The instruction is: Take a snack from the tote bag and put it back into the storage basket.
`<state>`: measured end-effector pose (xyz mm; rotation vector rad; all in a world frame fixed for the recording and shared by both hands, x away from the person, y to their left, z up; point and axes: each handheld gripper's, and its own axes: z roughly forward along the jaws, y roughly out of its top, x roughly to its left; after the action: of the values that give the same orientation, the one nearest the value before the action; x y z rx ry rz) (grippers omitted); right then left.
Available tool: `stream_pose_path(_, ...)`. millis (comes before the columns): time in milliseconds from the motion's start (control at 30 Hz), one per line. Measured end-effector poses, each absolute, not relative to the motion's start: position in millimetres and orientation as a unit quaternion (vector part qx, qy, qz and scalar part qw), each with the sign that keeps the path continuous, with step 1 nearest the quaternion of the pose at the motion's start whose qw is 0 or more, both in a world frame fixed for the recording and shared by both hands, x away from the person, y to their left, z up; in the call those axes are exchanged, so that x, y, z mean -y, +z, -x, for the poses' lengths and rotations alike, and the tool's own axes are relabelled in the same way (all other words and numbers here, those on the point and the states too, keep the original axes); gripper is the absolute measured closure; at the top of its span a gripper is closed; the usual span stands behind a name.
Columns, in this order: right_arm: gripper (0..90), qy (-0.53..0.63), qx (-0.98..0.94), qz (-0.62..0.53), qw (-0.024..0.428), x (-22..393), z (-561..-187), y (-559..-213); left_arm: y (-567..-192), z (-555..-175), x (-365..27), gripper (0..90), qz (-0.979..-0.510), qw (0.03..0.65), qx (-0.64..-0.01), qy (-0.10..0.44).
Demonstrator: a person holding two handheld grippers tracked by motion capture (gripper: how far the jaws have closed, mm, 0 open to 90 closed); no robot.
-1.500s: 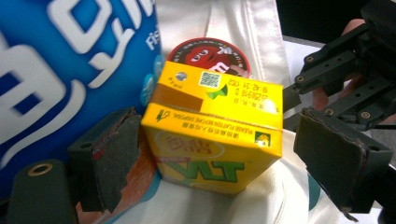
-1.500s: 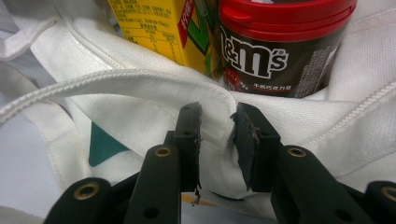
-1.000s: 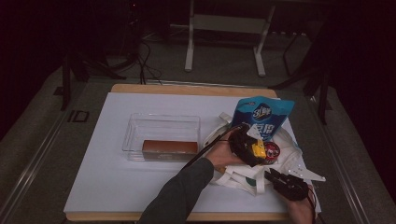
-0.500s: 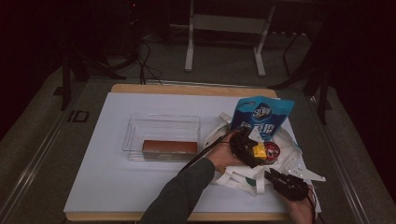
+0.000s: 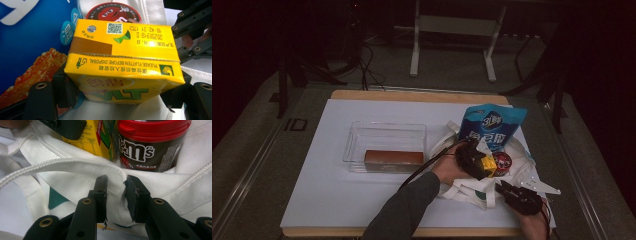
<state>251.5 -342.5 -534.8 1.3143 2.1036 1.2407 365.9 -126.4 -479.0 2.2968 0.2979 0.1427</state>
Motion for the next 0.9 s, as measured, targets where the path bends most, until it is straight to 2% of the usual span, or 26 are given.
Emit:
stream_pose_path(467, 70.5, 0.440, -0.745, -0.467, 0.182, 343, -252, -535, -475, -359, 128, 28.7, -0.907, 0.393, -0.127, 0.080)
stream_pose_path(900, 70.5, 0.440, -0.745, -0.467, 0.183, 343, -251, -535, -451, -351, 123, 28.7, -0.898, 0.408, -0.124, 0.106)
